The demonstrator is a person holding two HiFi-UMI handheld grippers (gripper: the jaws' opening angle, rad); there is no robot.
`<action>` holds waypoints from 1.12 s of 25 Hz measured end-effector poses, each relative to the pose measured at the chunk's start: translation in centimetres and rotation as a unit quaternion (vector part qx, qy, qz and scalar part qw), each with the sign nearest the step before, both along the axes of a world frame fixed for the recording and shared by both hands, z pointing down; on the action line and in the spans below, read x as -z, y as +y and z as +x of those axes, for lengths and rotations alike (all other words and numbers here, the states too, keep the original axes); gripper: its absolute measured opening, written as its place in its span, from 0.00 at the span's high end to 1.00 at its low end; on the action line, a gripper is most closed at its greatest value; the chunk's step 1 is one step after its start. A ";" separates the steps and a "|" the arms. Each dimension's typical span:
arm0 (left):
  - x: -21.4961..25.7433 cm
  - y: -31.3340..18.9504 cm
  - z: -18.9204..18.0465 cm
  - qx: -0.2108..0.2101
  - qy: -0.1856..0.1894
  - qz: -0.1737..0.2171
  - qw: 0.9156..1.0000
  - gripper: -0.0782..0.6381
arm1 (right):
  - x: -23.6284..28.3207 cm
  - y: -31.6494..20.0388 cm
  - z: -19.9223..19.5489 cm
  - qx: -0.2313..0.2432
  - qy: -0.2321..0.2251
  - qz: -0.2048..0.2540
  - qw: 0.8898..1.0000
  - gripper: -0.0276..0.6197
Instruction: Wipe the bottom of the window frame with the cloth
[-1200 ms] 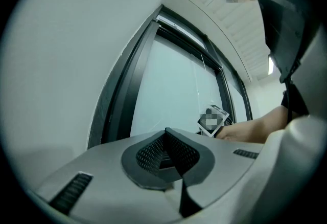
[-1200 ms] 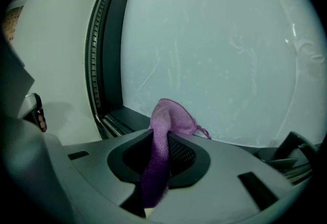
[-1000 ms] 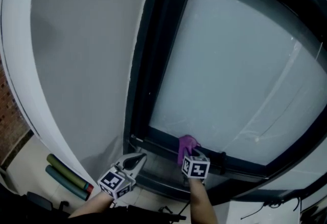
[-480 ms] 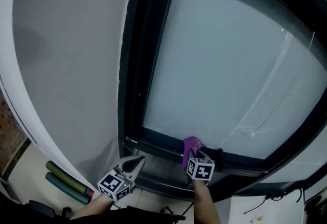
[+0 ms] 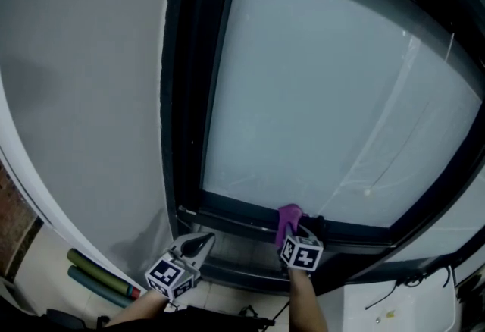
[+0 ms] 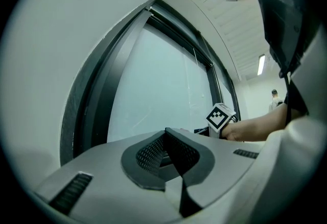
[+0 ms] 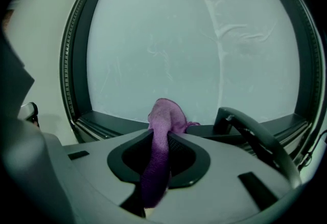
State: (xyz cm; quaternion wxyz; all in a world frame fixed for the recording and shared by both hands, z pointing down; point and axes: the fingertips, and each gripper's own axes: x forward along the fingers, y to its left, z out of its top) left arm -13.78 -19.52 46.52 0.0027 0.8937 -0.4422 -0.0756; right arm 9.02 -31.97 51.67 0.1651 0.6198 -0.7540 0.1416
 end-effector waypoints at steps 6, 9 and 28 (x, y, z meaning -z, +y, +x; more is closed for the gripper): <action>-0.4 -0.1 0.6 -0.018 -0.012 -0.012 1.000 0.89 | 0.0 0.3 1.6 -0.036 -0.008 0.017 0.999 0.84; -0.7 0.0 0.7 -0.021 -0.030 -0.037 0.999 0.89 | -0.1 0.5 2.1 -0.057 -0.029 0.032 0.997 0.84; -2.2 -0.9 3.4 -0.048 -0.023 -0.011 0.999 0.89 | -0.1 2.3 5.7 -0.121 -0.250 0.105 0.955 0.84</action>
